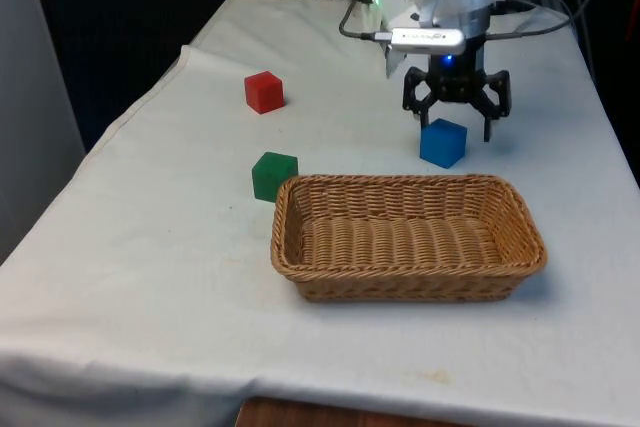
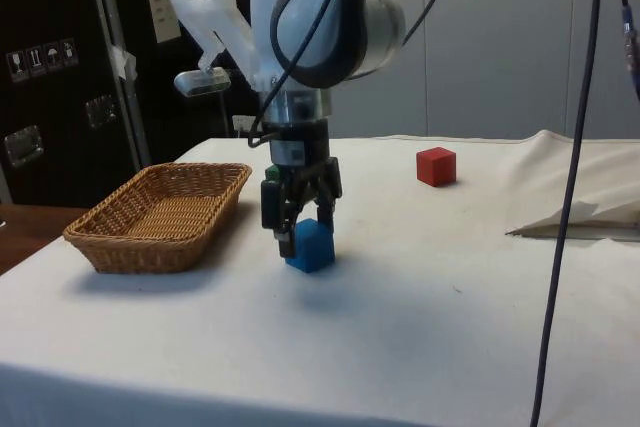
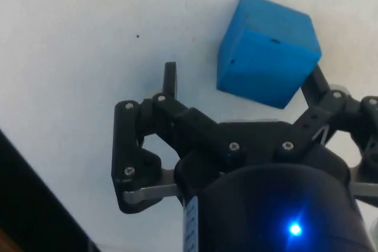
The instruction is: Pick up exactly two blocks and place them into the basket.
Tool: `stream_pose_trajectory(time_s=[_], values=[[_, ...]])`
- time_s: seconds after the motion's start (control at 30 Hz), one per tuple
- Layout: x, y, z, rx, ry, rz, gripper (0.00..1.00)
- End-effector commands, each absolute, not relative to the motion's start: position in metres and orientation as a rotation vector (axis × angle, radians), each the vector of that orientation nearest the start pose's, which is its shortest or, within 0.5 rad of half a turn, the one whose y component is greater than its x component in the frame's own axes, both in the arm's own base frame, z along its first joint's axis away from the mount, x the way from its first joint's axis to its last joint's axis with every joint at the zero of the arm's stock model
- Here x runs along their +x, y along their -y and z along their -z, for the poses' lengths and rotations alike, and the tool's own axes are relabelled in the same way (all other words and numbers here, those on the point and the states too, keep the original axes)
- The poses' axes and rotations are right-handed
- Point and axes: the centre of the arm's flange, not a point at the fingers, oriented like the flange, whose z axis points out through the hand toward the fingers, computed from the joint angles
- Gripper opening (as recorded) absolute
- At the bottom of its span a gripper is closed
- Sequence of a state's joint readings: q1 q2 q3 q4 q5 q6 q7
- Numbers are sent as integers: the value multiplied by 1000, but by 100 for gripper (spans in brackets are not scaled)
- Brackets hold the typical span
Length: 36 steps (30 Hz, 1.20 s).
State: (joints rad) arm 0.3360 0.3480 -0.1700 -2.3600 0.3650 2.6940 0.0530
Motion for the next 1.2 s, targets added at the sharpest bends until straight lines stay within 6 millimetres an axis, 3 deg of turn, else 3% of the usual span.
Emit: stream_pose_trajectory(time_s=[0.0, 0.1, 0.17, 0.23, 0.27, 0.43, 0.7, 0.87, 0.9, 0.93, 1.17], values=[[505, -67, -177, -3045, -323, -18, 100], [508, -66, -173, -3054, -327, -22, 100], [510, -66, -171, -3057, -330, -23, 90], [511, -65, -171, -3058, -331, -23, 69], [512, -65, -170, -3059, -332, -23, 51], [512, -65, -169, -3061, -334, -24, 1], [513, -65, -169, -3062, -332, -22, 3], [523, -64, -186, -3052, -337, -7, 3], [522, -66, -181, -3040, -328, 4, 3], [526, -64, -192, -3047, -338, -5, 3], [541, -69, -219, -3036, -329, 9, 3]])
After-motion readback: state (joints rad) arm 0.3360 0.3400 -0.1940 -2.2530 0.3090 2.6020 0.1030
